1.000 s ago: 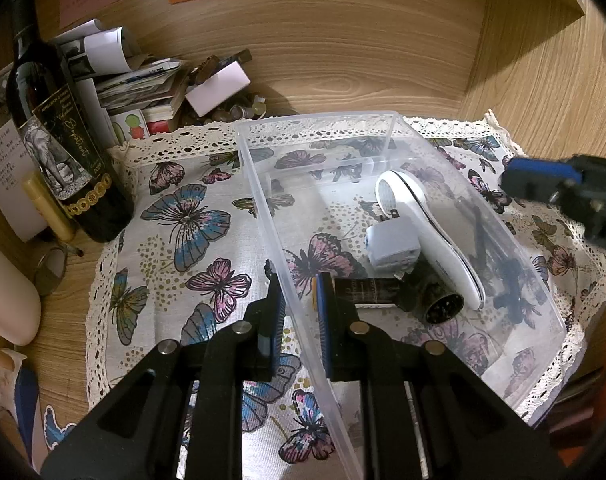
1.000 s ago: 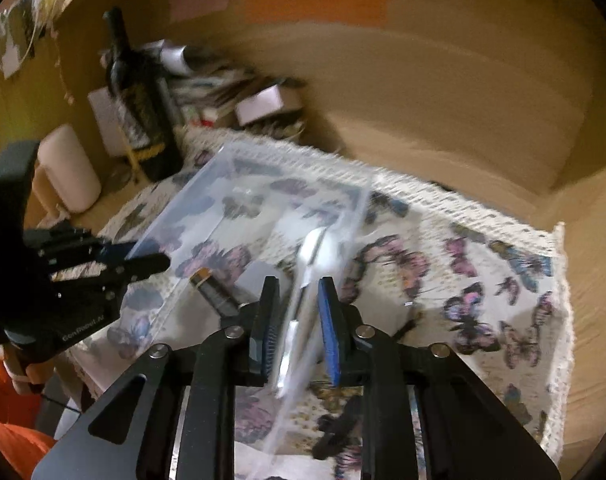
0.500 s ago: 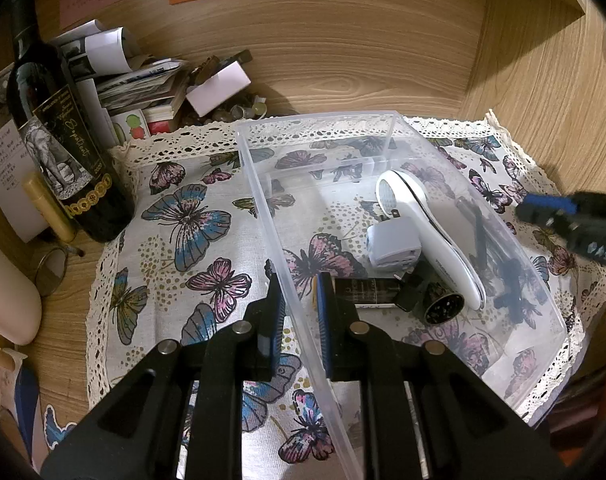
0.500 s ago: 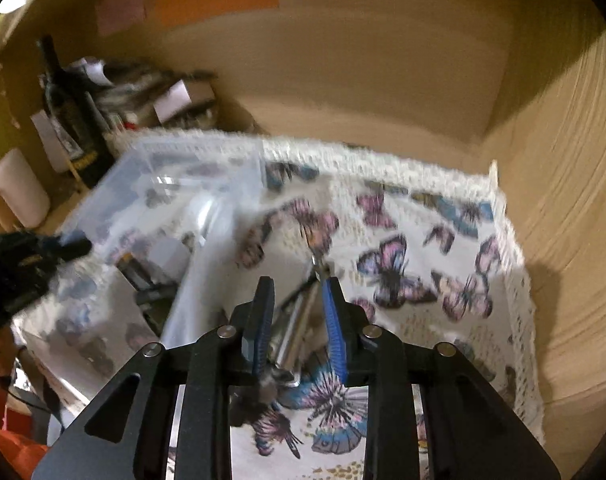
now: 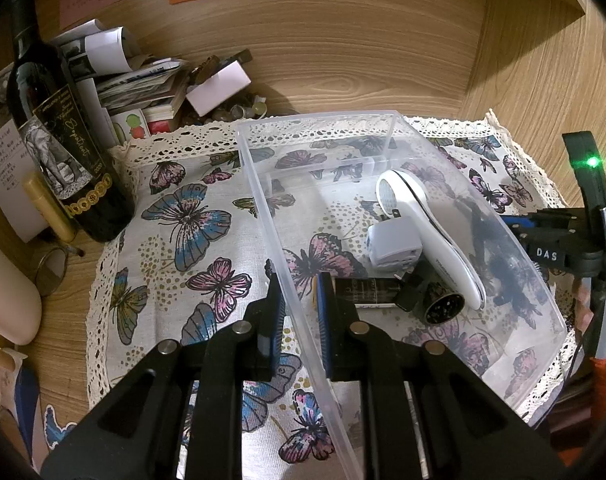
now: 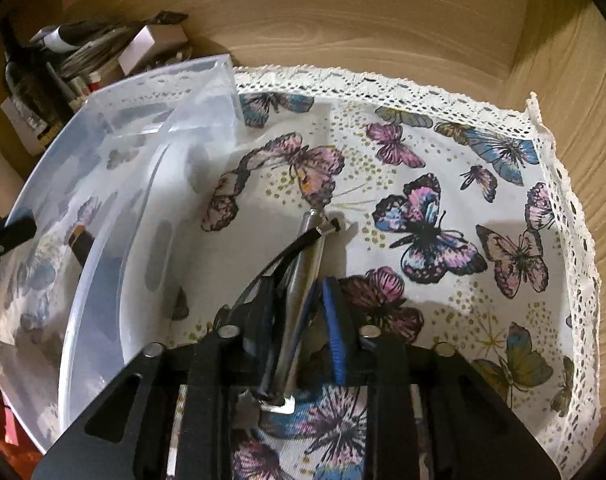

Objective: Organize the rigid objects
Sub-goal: 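Grasp the silver metal tool with the right tool and lift it, then lower the silver metal tool into the box and release it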

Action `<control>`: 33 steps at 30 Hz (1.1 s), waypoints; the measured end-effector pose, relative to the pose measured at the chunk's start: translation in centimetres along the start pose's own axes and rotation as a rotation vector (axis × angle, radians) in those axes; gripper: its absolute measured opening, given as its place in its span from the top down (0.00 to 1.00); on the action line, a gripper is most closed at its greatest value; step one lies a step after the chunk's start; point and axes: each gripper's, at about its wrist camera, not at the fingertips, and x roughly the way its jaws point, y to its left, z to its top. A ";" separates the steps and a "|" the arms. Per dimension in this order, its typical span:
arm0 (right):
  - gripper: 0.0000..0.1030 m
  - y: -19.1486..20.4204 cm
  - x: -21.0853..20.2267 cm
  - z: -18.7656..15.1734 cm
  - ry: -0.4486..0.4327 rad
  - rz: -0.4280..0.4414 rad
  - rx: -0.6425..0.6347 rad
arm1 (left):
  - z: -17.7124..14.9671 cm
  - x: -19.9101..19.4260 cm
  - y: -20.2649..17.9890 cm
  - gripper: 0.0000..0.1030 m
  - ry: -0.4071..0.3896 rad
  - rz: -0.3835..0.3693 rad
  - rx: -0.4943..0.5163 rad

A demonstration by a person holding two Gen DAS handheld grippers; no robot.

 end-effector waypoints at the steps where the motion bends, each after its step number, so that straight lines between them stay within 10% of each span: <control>1: 0.86 -0.1 -0.1 0.0 -0.005 0.003 0.004 | 0.0 0.0 0.0 0.86 0.000 0.001 0.001; 22: 0.86 3.0 -8.5 2.5 -0.243 0.029 -0.059 | 0.0 0.0 0.0 0.86 0.000 0.000 -0.001; 33: 0.86 8.2 -7.5 2.5 -0.211 0.120 -0.189 | 0.0 0.0 -0.1 0.86 0.000 0.000 -0.001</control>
